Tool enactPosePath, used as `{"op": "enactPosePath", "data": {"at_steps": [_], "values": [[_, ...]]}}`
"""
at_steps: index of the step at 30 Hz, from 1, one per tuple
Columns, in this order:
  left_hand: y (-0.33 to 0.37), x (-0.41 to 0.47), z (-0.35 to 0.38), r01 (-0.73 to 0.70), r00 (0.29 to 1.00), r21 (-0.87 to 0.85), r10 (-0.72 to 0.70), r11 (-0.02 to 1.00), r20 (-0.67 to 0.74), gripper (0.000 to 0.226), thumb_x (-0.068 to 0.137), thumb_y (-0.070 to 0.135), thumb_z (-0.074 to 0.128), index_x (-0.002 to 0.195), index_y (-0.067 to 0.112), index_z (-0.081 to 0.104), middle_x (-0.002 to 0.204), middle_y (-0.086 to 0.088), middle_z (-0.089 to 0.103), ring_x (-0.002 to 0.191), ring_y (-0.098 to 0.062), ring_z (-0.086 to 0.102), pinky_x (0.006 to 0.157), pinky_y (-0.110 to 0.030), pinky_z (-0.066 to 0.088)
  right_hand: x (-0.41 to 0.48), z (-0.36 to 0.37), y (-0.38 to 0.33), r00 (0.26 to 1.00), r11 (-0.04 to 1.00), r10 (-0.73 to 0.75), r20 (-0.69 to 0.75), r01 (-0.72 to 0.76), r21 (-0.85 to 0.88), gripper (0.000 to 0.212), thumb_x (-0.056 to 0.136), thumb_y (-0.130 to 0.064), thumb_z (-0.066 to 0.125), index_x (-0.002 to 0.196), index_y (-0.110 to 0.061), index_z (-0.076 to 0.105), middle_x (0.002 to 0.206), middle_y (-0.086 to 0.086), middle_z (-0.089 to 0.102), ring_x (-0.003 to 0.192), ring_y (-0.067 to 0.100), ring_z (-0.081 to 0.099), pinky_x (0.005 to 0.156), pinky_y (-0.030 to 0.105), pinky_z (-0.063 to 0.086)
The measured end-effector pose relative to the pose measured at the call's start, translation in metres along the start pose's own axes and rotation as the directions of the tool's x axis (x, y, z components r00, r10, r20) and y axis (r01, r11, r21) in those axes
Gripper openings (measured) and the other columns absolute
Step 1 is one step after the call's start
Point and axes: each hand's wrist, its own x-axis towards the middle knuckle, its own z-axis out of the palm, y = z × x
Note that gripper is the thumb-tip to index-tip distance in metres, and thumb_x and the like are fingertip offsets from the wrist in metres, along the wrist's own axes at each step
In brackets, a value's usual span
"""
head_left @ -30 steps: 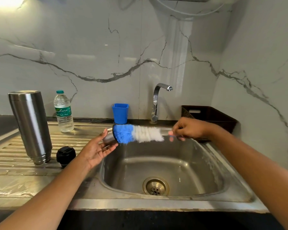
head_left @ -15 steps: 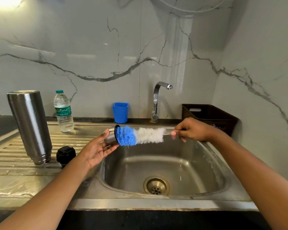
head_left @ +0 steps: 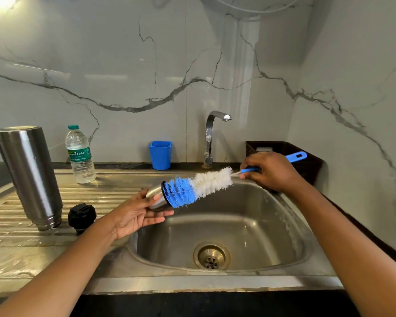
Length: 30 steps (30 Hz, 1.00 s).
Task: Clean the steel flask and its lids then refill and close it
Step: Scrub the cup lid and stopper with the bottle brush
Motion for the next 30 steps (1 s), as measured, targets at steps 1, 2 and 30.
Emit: {"op": "enactPosePath", "data": {"at_steps": [1, 2, 30], "values": [[-0.001, 0.001, 0.001, -0.009, 1.0, 0.021, 0.009, 1.0, -0.01, 0.105, 0.022, 0.029, 0.099, 0.115, 0.013, 0.052, 0.105, -0.021, 0.069, 0.086, -0.037, 0.07, 0.062, -0.036, 0.06, 0.0, 0.004, 0.0, 0.995, 0.997, -0.055, -0.081, 0.051, -0.054, 0.024, 0.08, -0.046, 0.064, 0.082, -0.023, 0.069, 0.073, -0.009, 0.064, 0.071, 0.014, 0.058, 0.069, 0.029, 0.035], [-0.002, 0.0, 0.003, -0.015, 1.0, 0.046, 0.016, 0.999, -0.017, 0.105, 0.021, 0.031, 0.099, 0.114, 0.015, 0.052, 0.104, -0.02, 0.07, 0.085, -0.036, 0.071, 0.062, -0.035, 0.06, 0.001, 0.007, 0.001, 0.984, 0.99, -0.091, -0.152, 0.073, -0.122, 0.028, 0.081, -0.049, 0.059, 0.081, -0.024, 0.07, 0.073, -0.009, 0.064, 0.071, 0.016, 0.057, 0.072, 0.029, 0.028], [-0.007, 0.008, 0.002, -0.27, 0.92, 0.469, 0.369, 0.841, -0.132, 0.103, 0.017, 0.056, 0.091, 0.105, 0.013, 0.06, 0.099, -0.005, 0.066, 0.084, -0.014, 0.066, 0.063, -0.025, 0.057, -0.008, -0.011, 0.021, 0.97, 0.973, 0.221, 0.098, -0.212, -0.096, 0.037, 0.092, -0.051, 0.041, 0.091, -0.032, 0.073, 0.064, -0.002, 0.065, 0.064, 0.007, 0.052, 0.085, 0.026, 0.021]]}}
